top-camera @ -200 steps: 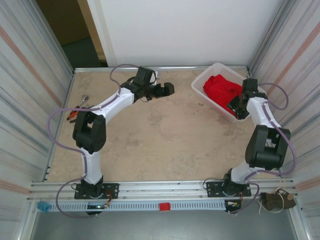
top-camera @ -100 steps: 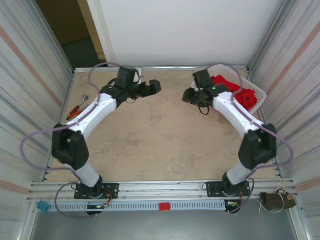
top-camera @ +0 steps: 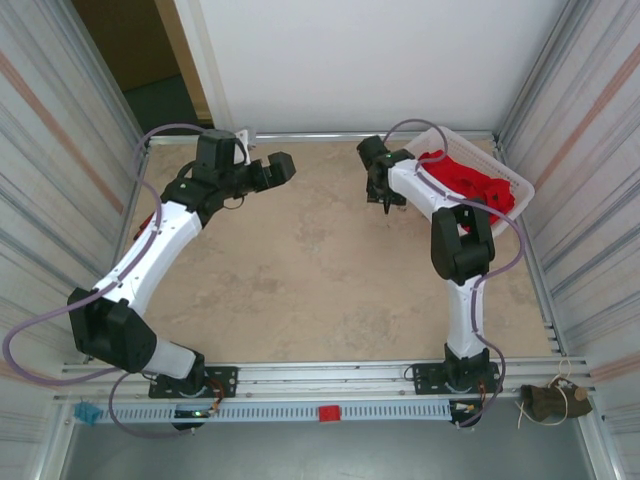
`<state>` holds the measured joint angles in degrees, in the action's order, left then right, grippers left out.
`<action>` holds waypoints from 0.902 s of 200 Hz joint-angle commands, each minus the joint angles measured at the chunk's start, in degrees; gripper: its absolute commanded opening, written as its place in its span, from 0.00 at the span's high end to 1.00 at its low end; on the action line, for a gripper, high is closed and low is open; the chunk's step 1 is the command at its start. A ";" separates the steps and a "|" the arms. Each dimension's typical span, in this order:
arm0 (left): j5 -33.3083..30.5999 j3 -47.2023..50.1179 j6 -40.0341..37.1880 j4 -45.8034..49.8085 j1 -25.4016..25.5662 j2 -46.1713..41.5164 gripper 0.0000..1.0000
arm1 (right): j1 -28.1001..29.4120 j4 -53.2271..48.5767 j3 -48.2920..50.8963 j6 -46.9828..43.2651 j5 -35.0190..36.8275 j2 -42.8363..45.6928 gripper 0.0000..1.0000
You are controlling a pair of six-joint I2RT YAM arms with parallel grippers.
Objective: Fold the inside-out t-shirt
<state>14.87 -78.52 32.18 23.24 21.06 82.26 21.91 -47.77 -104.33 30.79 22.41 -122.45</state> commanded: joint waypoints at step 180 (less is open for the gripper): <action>-0.54 3.11 -0.25 3.43 -0.58 -5.33 0.01 | -13.38 -2.70 -29.41 5.76 -12.98 -9.21 0.47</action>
<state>14.74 -76.05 32.21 25.74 20.95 79.57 8.56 -52.71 -132.68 39.09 16.86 -137.47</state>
